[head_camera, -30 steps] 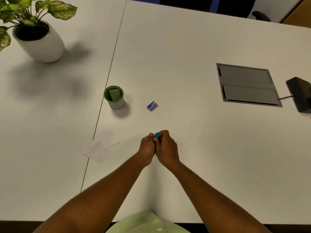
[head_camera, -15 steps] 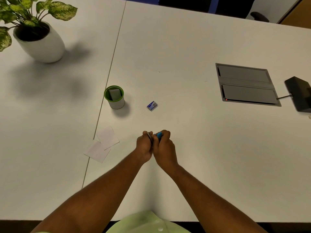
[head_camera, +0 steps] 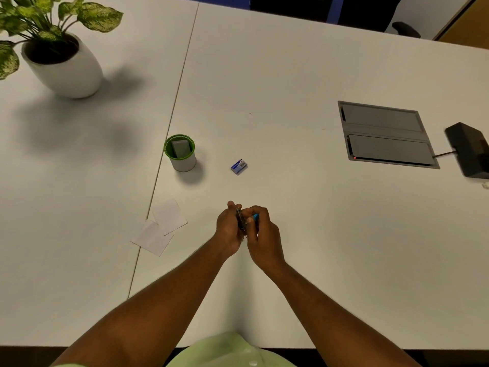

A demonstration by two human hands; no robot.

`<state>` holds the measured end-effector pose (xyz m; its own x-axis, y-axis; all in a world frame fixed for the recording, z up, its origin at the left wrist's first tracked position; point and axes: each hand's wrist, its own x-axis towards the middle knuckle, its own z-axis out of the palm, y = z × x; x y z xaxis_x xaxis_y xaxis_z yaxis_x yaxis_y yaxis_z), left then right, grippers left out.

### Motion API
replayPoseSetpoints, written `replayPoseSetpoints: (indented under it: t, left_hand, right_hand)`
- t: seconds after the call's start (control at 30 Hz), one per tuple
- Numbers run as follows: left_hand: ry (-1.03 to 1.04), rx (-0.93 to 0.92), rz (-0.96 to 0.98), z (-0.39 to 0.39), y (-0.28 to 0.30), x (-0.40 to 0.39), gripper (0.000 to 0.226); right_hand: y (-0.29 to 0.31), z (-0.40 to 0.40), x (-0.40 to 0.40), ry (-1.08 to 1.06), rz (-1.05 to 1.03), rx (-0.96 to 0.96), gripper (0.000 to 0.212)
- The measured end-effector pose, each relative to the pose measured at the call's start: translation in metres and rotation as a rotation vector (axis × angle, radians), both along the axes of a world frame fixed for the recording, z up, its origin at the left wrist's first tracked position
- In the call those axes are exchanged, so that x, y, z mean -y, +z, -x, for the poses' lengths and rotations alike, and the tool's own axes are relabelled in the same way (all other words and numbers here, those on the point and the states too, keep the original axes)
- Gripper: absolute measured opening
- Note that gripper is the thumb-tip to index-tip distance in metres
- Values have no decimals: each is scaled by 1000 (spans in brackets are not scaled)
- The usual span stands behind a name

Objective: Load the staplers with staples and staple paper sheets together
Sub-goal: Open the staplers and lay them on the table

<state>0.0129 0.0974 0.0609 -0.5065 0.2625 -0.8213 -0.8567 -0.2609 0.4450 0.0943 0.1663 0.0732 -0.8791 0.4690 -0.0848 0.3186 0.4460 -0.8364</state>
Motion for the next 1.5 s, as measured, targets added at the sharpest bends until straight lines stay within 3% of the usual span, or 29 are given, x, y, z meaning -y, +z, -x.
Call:
replayPoseSetpoints:
  t: [0.27,0.47,0.73,0.87,1.13,1.37,1.5]
  left_hand:
    - [-86,-160,93,1,0,-2,29]
    - [25,-86,49,9,-1,1,25]
    - [127,-56,-40,15,-8,6,23]
    - [141,-45,-76,19,-7,9,25]
    - [72,-51,-157,19,1,16,28]
    - [-28,-90,-156,11,5,19,29]
    - [-62,-125,-143,9,6,15,28]
  right_hand:
    - [1,0,-4,-34,9,47,19]
    - [2,-2,-2,-94,-9,-15,9]
    - [-9,-11,-4,-264,259,-91,12]
    - [-14,-16,-3,-261,304,-36,19]
    - [-17,-14,-11,-308,332,79,6]
    - [0,20,-10,-314,582,153,22]
    - [-1,35,-2,-334,532,210,30]
